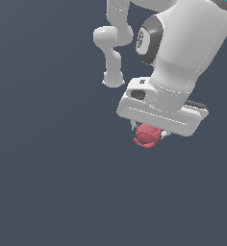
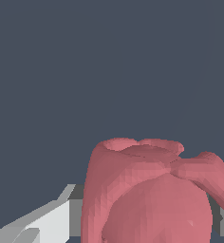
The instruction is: Pick up the object and move it to a goal position.
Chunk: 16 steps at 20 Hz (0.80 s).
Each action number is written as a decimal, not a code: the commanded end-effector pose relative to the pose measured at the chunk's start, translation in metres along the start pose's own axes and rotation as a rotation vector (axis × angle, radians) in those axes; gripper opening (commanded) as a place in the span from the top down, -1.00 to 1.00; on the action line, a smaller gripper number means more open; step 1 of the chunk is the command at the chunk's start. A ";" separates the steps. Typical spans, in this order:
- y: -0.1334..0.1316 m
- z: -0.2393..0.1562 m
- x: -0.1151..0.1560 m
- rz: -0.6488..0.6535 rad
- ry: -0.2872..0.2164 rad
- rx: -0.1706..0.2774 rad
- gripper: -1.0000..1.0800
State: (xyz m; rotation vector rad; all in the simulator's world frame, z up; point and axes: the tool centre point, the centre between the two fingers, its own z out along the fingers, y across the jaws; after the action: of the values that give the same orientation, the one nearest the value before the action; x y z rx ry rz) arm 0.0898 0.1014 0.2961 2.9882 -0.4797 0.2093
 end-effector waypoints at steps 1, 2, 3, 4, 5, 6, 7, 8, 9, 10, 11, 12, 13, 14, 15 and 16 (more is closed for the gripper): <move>-0.012 -0.016 0.002 0.043 0.007 -0.009 1.00; -0.016 -0.022 0.003 0.059 0.009 -0.012 1.00; -0.021 -0.027 0.005 0.074 0.012 -0.015 1.00; -0.025 -0.032 0.006 0.088 0.014 -0.018 1.00; -0.029 -0.037 0.007 0.101 0.016 -0.021 1.00; -0.032 -0.042 0.008 0.114 0.018 -0.024 1.00; -0.036 -0.047 0.009 0.126 0.020 -0.026 1.00; -0.039 -0.051 0.010 0.138 0.021 -0.029 1.00; -0.043 -0.055 0.011 0.149 0.023 -0.031 1.00; -0.046 -0.059 0.012 0.159 0.025 -0.033 1.00; -0.049 -0.062 0.014 0.169 0.026 -0.035 1.00; -0.051 -0.066 0.015 0.178 0.027 -0.037 1.00; -0.054 -0.069 0.016 0.187 0.029 -0.039 1.00; -0.056 -0.072 0.017 0.196 0.030 -0.041 1.00; -0.059 -0.075 0.018 0.204 0.031 -0.043 1.00; -0.061 -0.078 0.019 0.212 0.032 -0.045 1.00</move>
State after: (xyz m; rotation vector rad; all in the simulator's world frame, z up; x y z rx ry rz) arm 0.1155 0.1600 0.3659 2.8912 -0.7669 0.2574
